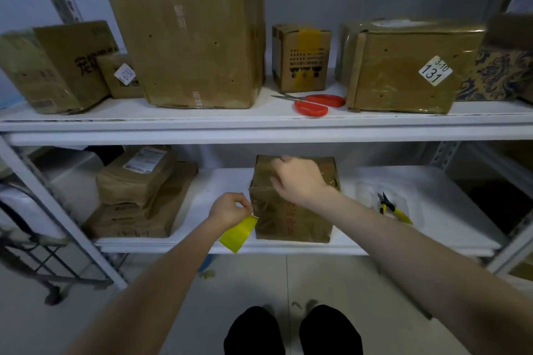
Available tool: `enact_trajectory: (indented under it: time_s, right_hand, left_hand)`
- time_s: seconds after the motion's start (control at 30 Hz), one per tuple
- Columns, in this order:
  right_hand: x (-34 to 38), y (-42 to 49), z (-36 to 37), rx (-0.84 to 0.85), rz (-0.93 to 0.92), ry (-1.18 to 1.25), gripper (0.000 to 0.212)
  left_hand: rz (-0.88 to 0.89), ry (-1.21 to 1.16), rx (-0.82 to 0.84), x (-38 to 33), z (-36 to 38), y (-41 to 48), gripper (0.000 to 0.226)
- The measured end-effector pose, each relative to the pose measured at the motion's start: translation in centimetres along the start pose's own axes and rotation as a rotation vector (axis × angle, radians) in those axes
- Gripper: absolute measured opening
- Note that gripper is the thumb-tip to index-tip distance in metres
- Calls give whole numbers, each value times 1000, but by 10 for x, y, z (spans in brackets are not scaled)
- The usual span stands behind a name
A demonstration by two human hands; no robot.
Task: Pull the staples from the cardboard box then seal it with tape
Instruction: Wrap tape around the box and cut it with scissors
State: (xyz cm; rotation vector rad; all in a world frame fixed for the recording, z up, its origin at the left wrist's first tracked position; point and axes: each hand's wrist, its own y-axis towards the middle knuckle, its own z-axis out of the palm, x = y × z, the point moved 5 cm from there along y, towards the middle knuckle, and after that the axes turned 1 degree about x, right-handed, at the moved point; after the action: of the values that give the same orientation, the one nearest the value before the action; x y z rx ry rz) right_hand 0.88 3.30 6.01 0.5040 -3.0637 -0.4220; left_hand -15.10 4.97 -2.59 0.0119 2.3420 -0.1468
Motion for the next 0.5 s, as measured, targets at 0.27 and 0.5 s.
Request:
enact_trajectory:
  time_s: [0.27, 0.5]
  right_hand:
    - [-26, -4, 73, 134, 24, -71, 45]
    - [-82, -27, 67, -85, -137, 167, 37]
  left_hand:
    - [108, -168, 39, -3, 7, -10, 25]
    - [66, -240, 180, 8, 14, -17, 9]
